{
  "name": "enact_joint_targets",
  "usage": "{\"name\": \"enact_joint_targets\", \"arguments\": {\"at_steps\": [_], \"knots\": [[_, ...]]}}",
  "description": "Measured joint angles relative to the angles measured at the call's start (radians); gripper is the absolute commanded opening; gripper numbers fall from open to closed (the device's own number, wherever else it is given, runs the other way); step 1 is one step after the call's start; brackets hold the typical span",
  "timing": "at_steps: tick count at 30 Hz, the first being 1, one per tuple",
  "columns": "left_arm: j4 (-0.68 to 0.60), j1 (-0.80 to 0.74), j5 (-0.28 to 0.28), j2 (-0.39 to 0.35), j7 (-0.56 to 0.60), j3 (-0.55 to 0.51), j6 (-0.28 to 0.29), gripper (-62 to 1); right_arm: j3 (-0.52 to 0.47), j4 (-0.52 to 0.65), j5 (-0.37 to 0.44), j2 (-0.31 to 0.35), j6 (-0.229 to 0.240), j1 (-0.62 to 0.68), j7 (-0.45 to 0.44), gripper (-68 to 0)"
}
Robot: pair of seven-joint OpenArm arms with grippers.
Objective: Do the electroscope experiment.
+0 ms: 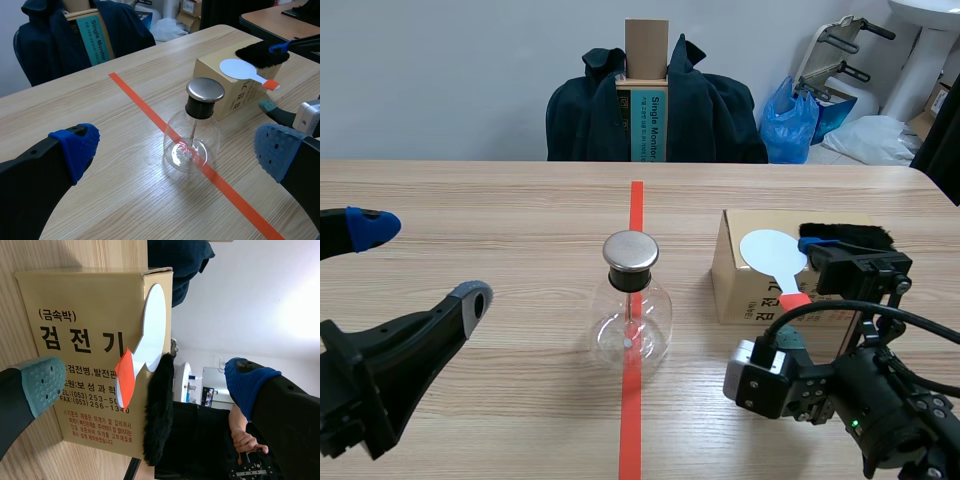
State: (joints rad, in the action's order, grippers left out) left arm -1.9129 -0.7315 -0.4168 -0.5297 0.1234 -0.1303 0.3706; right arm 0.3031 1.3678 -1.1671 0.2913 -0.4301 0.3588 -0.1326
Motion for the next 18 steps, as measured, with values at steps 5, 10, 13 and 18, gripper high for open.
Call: {"name": "enact_joint_targets", "arguments": {"at_steps": [5, 10, 13, 18], "knots": [[0.0, 0.0, 0.0, 0.0, 0.0, 0.0, 0.0, 1.4, 0.0, 0.0, 0.0, 0.0, 0.0, 0.0, 0.0, -20.1], [0.0, 0.0, 0.0, 0.0, 0.0, 0.0, 0.0, 1.4, 0.0, 0.0, 0.0, 0.0, 0.0, 0.0, 0.0, -45.8], [0.0, 0.0, 0.0, 0.0, 0.0, 0.0, 0.0, 1.4, 0.0, 0.0, 0.0, 0.0, 0.0, 0.0, -0.003, -58.1], [0.0, 0.0, 0.0, 0.0, 0.0, 0.0, 0.0, 1.4, 0.0, 0.0, 0.0, 0.0, 0.0, 0.0, -0.016, -66.7]]}}
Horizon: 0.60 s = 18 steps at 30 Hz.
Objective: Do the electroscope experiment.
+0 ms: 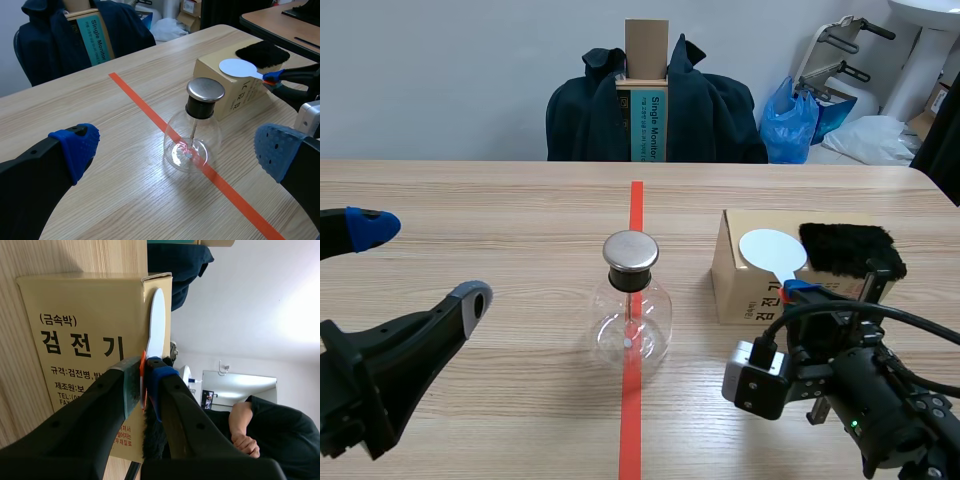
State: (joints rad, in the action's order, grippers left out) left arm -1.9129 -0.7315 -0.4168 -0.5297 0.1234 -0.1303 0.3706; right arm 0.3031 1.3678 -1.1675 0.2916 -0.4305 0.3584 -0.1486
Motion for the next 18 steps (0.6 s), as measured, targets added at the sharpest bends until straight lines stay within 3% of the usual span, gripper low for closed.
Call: {"name": "enact_joint_targets", "arguments": {"at_steps": [3, 13, 18], "knots": [[0.0, 0.0, 0.0, 0.0, 0.0, 0.0, 0.0, 1.4, 0.0, 0.0, 0.0, 0.0, -0.003, 0.0, -0.001, -66.7], [0.0, 0.0, 0.0, 0.0, 0.0, 0.0, 0.0, 1.4, -0.051, 0.015, -0.003, 0.0, -0.28, 0.002, -0.141, -66.7], [0.0, 0.0, 0.0, 0.0, -0.009, 0.0, 0.0, 0.8, -0.093, 0.101, 0.024, 0.0, -0.295, 0.002, -0.159, -66.7]]}}
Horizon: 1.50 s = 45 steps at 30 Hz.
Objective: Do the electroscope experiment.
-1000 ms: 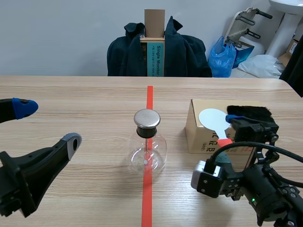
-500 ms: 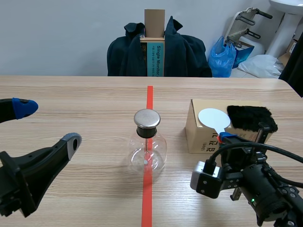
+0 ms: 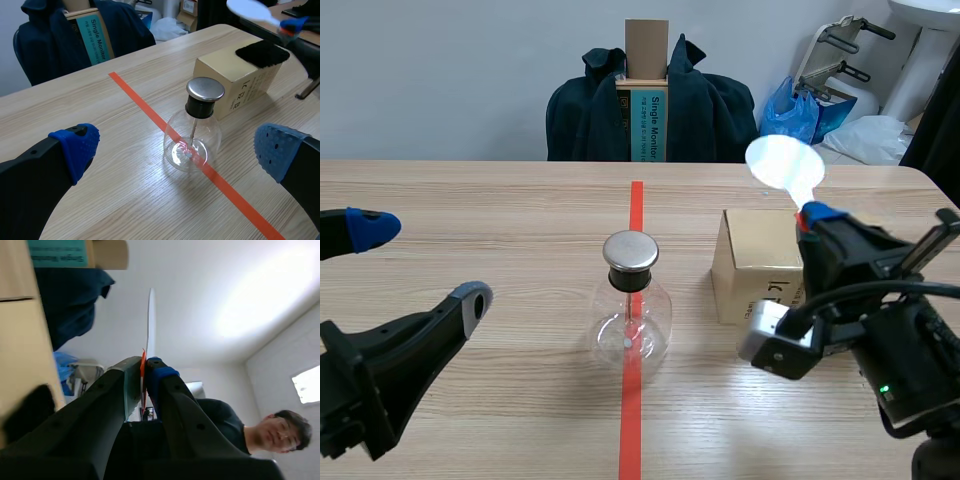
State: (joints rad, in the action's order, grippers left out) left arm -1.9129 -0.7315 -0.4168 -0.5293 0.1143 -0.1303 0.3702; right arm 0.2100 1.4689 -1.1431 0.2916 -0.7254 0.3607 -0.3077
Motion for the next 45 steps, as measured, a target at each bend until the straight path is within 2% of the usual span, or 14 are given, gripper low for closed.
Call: {"name": "enact_joint_targets", "arguments": {"at_steps": [2, 6, 8, 11, 15, 18, 20, 24, 28, 32, 37, 38, 42, 45], "knots": [[0.0, 0.0, 0.0, -0.002, -0.032, 0.0, 0.0, -15.9, -0.018, 0.053, 0.026, 0.0, 0.0, 0.0, 0.0, -66.7], [0.019, 0.015, -0.004, -0.073, -0.092, 0.034, 0.026, -58.7, -0.055, 0.152, 0.083, 0.0, 0.0, 0.0, 0.0, -66.7], [0.06, 0.059, 0.0, -0.108, -0.132, 0.065, 0.051, -59.2, -0.079, 0.197, 0.111, 0.0, 0.0, 0.0, 0.001, -66.7], [0.159, 0.163, 0.0, -0.113, -0.129, 0.105, 0.066, -59.2, -0.108, 0.256, 0.141, 0.0, 0.0, 0.0, 0.001, -66.7], [0.339, 0.316, 0.001, -0.113, -0.031, 0.207, 0.153, -59.2, -0.123, 0.304, 0.15, 0.0, 0.0, 0.0, 0.001, -66.7], [0.474, 0.43, 0.014, -0.107, 0.029, 0.329, 0.176, -59.2, -0.139, 0.306, 0.15, 0.0, 0.0, 0.0, -0.003, -66.7], [0.554, 0.503, 0.055, -0.096, 0.069, 0.412, 0.177, -59.2, -0.146, 0.306, 0.151, 0.0, 0.0, 0.0, -0.003, -66.7], [0.698, 0.628, 0.076, -0.046, 0.13, 0.526, 0.173, -59.2, -0.148, 0.306, 0.153, 0.002, 0.001, 0.0, -0.006, -66.7], [0.787, 0.71, 0.152, 0.006, 0.175, 0.605, 0.147, -59.2, -0.164, 0.305, 0.165, 0.002, 0.001, 0.0, -0.005, -66.7], [0.838, 0.732, 0.191, 0.039, 0.218, 0.647, 0.122, -59.2, -0.163, 0.305, 0.164, 0.002, 0.0, 0.0, -0.006, -66.7], [0.864, 0.728, 0.189, 0.042, 0.267, 0.66, 0.104, -59.2, -0.163, 0.305, 0.168, 0.002, 0.005, 0.0, -0.006, -66.7], [0.864, 0.728, 0.189, 0.042, 0.275, 0.66, 0.1, -59.2, -0.163, 0.305, 0.168, 0.002, 0.013, 0.0, -0.006, -66.7], [0.864, 0.729, 0.201, 0.05, 0.279, 0.66, 0.056, -59.2, -0.163, 0.294, 0.156, 0.002, 0.13, 0.0, -0.018, -66.7], [0.864, 0.729, 0.24, 0.065, 0.278, 0.666, 0.048, -59.2, -0.157, 0.249, 0.141, 0.002, 0.181, -0.002, -0.104, -66.7]]}}
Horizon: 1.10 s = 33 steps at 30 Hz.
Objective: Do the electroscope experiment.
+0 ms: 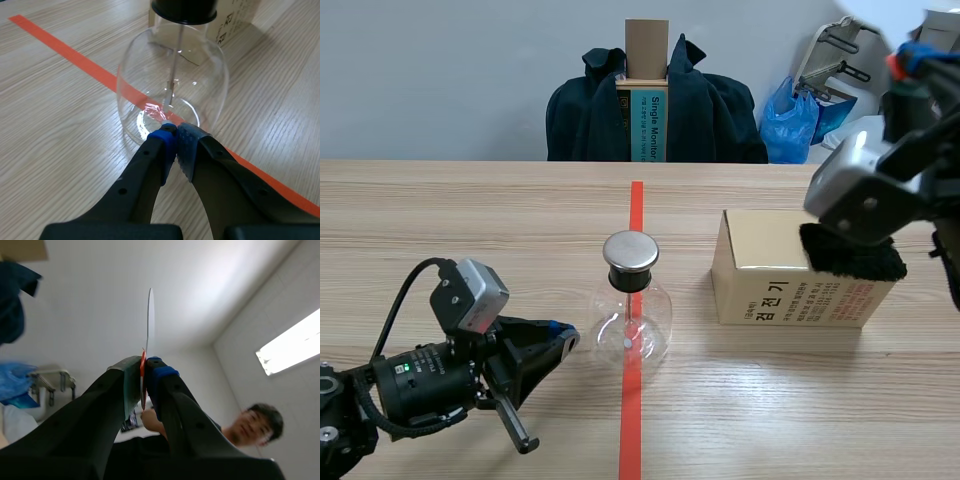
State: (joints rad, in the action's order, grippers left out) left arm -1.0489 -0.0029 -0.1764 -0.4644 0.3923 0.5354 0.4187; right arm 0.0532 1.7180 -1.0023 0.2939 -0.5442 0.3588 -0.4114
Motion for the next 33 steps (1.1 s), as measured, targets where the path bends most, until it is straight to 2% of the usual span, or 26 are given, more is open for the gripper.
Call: {"name": "enact_joint_targets", "arguments": {"at_steps": [3, 10, 14, 15, 18, 21, 29, 33], "knots": [[0.0, 0.0, 0.014, 0.012, 0.0, 0.034, -0.046, -59.2, 0.03, -0.081, 0.0, 0.0, 0.006, -0.011, -0.085, -66.7], [0.0, -0.002, 0.019, 0.027, -0.002, 0.059, -0.071, -59.2, 0.11, -0.273, -0.015, 0.0, 0.007, -0.091, -0.208, -66.7], [0.0, -0.003, 0.019, 0.027, -0.006, 0.058, -0.077, -59.2, 0.145, -0.347, -0.017, 0.0, 0.058, -0.13, -0.255, -66.7], [0.0, -0.003, 0.019, 0.027, -0.006, 0.058, -0.08, -59.2, 0.15, -0.36, -0.021, 0.0, 0.06, -0.136, -0.27, -66.7], [0.0, -0.003, 0.019, 0.027, -0.006, 0.058, -0.097, -59.2, 0.151, -0.379, -0.048, -0.015, 0.08, -0.147, -0.276, -66.7], [0.0, -0.003, 0.019, 0.027, -0.005, 0.058, -0.097, -59.3, 0.151, -0.379, -0.056, -0.039, 0.08, -0.149, -0.293, -66.7], [0.0, -0.003, 0.019, 0.027, -0.005, 0.058, -0.104, -59.2, 0.151, -0.379, -0.083, -0.044, 0.085, -0.15, -0.385, -66.7], [0.0, -0.003, 0.019, 0.027, -0.005, 0.058, -0.105, -59.2, 0.151, -0.378, -0.097, -0.043, 0.093, -0.15, -0.458, -66.7]]}}
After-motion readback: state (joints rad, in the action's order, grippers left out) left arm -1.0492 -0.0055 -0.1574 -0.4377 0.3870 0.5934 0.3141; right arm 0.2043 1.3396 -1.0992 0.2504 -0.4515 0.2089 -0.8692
